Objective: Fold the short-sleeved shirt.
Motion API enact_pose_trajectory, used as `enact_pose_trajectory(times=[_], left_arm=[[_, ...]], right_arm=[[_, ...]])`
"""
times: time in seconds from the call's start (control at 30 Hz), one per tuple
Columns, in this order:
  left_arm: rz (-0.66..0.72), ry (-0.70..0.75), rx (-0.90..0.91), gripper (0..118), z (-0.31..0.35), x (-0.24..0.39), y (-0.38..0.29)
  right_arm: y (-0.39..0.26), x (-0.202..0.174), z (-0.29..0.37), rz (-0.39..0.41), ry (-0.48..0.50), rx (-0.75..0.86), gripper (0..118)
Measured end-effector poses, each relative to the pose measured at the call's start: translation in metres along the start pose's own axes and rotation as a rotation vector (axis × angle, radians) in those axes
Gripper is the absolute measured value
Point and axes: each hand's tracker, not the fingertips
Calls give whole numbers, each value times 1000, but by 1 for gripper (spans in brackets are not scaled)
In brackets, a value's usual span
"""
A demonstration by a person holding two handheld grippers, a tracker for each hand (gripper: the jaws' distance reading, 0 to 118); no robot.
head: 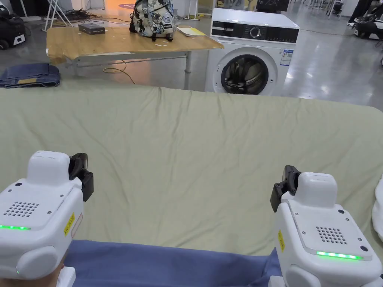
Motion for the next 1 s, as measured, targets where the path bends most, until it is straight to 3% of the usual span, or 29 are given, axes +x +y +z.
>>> enact_pose_trajectory(times=[0.3, 0.4, 0.57, 0.73, 0.77, 0.83, 0.87, 1.0], left_arm=[[64, 21, -82, 0, 6, -48, -9], [130, -20, -192, 0, 5, -83, -17], [334, -200, -521, 0, -16, -156, -51], [455, -359, -753, 0, -32, -184, -98], [509, -398, -782, 10, -36, -192, -108], [586, -405, -788, 64, -36, -194, -121], [591, -416, -783, 71, -39, -197, -127], [670, -464, -833, 79, -37, -187, -140]], right_arm=[[0, -8, 0, 55, -7, 15, 0], [2, -8, 0, 70, -5, 26, 0], [1, -9, -4, 82, 10, 16, 0], [-5, -9, -8, 83, 24, -26, 0], [-8, -8, -9, 82, 26, -34, 0], [-11, -7, -10, 79, 29, -51, 0], [-13, -6, -10, 79, 29, -58, 0], [-17, -2, -10, 87, 26, -77, 0]])
